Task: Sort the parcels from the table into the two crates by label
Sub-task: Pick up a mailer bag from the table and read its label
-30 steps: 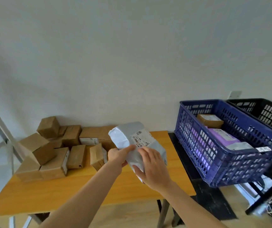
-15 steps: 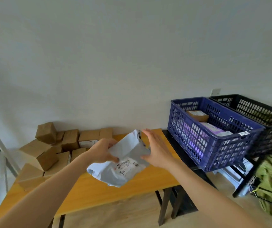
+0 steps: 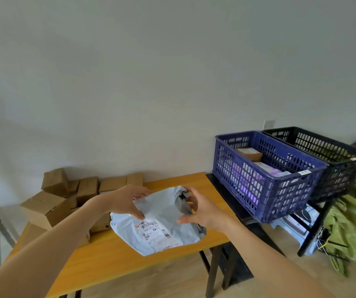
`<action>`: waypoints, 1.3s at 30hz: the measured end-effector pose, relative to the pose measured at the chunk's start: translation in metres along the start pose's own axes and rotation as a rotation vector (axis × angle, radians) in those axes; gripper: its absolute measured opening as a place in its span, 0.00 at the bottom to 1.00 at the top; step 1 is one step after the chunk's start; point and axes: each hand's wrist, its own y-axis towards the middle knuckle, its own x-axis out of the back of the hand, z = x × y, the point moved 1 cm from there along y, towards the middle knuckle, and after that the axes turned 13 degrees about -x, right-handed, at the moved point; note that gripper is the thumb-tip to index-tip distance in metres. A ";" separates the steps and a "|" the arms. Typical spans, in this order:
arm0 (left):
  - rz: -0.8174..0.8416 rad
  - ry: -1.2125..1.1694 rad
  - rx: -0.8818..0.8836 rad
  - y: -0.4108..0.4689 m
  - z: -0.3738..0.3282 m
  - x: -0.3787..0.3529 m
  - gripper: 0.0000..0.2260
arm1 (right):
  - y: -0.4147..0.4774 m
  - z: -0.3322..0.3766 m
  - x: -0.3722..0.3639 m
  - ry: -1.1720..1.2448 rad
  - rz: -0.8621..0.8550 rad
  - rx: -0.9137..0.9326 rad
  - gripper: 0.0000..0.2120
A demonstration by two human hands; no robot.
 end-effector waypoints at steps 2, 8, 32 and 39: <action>-0.010 0.003 0.003 -0.002 0.000 0.001 0.32 | 0.000 -0.001 -0.003 0.075 -0.020 -0.003 0.39; -0.404 -0.130 0.056 -0.012 0.012 0.000 0.41 | -0.001 -0.010 0.004 0.343 -0.121 -0.023 0.33; -0.428 -0.772 0.263 0.000 0.024 -0.050 0.22 | -0.022 -0.038 0.018 0.803 -0.216 -0.170 0.21; -0.320 -0.803 0.247 0.042 0.005 -0.085 0.24 | -0.040 -0.074 0.042 0.817 -0.296 -0.225 0.25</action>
